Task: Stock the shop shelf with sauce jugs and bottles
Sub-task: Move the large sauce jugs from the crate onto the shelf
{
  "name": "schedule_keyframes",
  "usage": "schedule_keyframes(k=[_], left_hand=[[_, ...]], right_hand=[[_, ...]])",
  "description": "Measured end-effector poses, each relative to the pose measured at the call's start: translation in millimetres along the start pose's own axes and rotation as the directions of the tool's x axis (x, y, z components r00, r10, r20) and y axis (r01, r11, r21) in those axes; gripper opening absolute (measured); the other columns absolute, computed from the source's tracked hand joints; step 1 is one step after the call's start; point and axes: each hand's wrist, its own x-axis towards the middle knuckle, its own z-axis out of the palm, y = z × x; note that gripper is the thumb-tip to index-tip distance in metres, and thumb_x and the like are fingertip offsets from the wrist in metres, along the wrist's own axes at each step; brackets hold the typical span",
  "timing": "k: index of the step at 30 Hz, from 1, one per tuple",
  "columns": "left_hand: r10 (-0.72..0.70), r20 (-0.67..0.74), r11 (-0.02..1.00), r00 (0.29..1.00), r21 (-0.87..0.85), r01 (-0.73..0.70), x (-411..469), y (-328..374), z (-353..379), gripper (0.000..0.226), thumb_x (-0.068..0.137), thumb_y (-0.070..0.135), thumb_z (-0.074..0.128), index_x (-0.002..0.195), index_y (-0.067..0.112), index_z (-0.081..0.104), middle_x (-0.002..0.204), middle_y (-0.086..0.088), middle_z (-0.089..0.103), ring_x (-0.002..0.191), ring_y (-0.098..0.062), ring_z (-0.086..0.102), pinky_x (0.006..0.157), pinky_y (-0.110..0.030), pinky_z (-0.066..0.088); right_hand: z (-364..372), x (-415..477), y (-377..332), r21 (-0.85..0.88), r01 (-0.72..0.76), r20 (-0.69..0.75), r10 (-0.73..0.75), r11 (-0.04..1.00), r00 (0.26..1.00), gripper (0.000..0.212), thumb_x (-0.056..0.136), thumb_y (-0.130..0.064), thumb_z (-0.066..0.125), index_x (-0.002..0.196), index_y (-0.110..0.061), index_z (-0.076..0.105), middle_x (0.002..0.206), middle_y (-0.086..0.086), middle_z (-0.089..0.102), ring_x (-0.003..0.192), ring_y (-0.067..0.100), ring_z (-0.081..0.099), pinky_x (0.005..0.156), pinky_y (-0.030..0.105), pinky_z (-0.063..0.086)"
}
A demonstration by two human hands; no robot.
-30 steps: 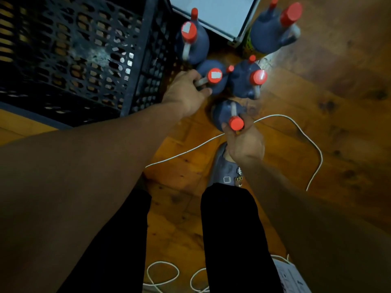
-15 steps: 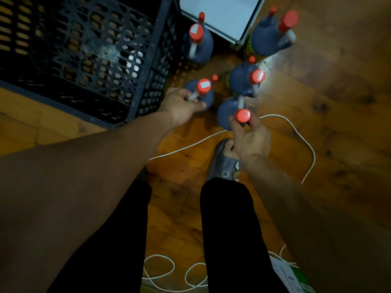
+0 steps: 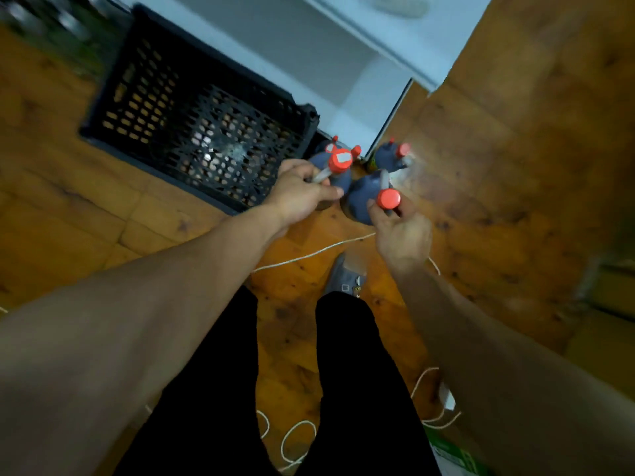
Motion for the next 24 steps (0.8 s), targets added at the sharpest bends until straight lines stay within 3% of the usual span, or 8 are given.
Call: schedule_keyframes(k=[3, 6, 8, 10, 13, 16, 20, 24], left_hand=[[0.100, -0.018, 0.995, 0.995, -0.020, -0.100, -37, 49, -31, 0.019, 0.078, 0.017, 0.077, 0.072, 0.021, 0.059, 0.121, 0.002, 0.037, 0.105, -0.004, 0.043, 0.081, -0.008, 0.031], [0.190, -0.044, 0.979, 0.981, -0.060, -0.193, -73, 96, -67, 0.019, 0.077, 0.011, 0.076, 0.069, 0.020, 0.061, 0.121, 0.000, 0.038, 0.106, -0.006, 0.045, 0.084, -0.006, 0.035], [0.242, -0.060, 0.962, 0.968, -0.112, -0.248, -96, 127, -92, 0.017, 0.078, 0.010, 0.075, 0.070, 0.019, 0.062, 0.123, -0.001, 0.040, 0.111, -0.012, 0.049, 0.097, -0.020, 0.039], [0.298, -0.067, 0.942, 0.952, -0.141, -0.304, -120, 159, -117, 0.011, 0.078, 0.012, 0.075, 0.075, 0.015, 0.065, 0.127, -0.005, 0.043, 0.112, -0.016, 0.052, 0.100, -0.028, 0.041], [0.365, -0.074, 0.917, 0.928, -0.146, -0.372, -156, 205, -151, 0.024, 0.068, 0.021, 0.079, 0.076, 0.008, 0.060, 0.113, -0.020, 0.052, 0.095, -0.018, 0.054, 0.082, -0.030, 0.041], [0.432, -0.072, 0.885, 0.899, -0.155, -0.438, -191, 244, -190, 0.029, 0.072, 0.013, 0.077, 0.092, -0.001, 0.061, 0.085, -0.015, 0.056, 0.083, -0.019, 0.055, 0.071, -0.030, 0.038], [0.529, -0.041, 0.836, 0.847, -0.147, -0.529, -231, 292, -230, 0.019, 0.074, 0.007, 0.073, 0.088, 0.003, 0.060, 0.081, -0.008, 0.057, 0.080, -0.016, 0.053, 0.066, -0.026, 0.036], [0.539, -0.032, 0.822, 0.842, -0.197, -0.534, -264, 339, -261, 0.015, 0.083, 0.003, 0.064, 0.096, 0.011, 0.063, 0.088, -0.007, 0.062, 0.076, -0.015, 0.056, 0.058, -0.021, 0.041]], right_hand=[[-33, -29, -55, 0.028, 0.028, -0.070, -0.025, 0.999, 0.997, 0.031, 0.082, -0.039, 0.068, 0.104, -0.018, 0.072, 0.093, 0.012, 0.072, 0.091, 0.028, 0.065, 0.067, 0.025, 0.036], [-62, -57, -108, 0.057, 0.131, -0.145, -0.122, 0.990, 0.982, 0.029, 0.079, -0.042, 0.067, 0.096, -0.019, 0.072, 0.086, 0.011, 0.071, 0.085, 0.029, 0.065, 0.066, 0.030, 0.044], [-84, -72, -145, 0.091, 0.171, -0.194, -0.151, 0.981, 0.969, 0.027, 0.077, -0.045, 0.066, 0.085, -0.020, 0.069, 0.077, 0.007, 0.068, 0.078, 0.028, 0.064, 0.066, 0.034, 0.047], [-107, -88, -184, 0.105, 0.227, -0.236, -0.198, 0.968, 0.951, 0.021, 0.078, -0.043, 0.068, 0.075, -0.022, 0.065, 0.071, 0.002, 0.066, 0.072, 0.022, 0.060, 0.063, 0.033, 0.046], [-138, -117, -239, 0.153, 0.340, -0.295, -0.285, 0.928, 0.912, 0.013, 0.079, -0.036, 0.073, 0.075, -0.025, 0.067, 0.069, -0.001, 0.063, 0.070, 0.015, 0.056, 0.061, 0.027, 0.040], [-162, -140, -289, 0.154, 0.425, -0.373, -0.346, 0.892, 0.861, 0.013, 0.079, -0.033, 0.075, 0.080, -0.021, 0.071, 0.071, 0.001, 0.063, 0.072, 0.015, 0.057, 0.062, 0.025, 0.036], [-193, -169, -348, 0.125, 0.496, -0.446, -0.397, 0.859, 0.802, 0.021, 0.079, -0.035, 0.074, 0.067, -0.021, 0.064, 0.062, 0.002, 0.056, 0.068, 0.018, 0.053, 0.054, 0.027, 0.032], [-217, -184, -388, 0.168, 0.525, -0.499, -0.387, 0.835, 0.775, 0.018, 0.076, -0.038, 0.075, 0.074, -0.021, 0.070, 0.071, 0.000, 0.064, 0.076, 0.018, 0.061, 0.066, 0.029, 0.044]])
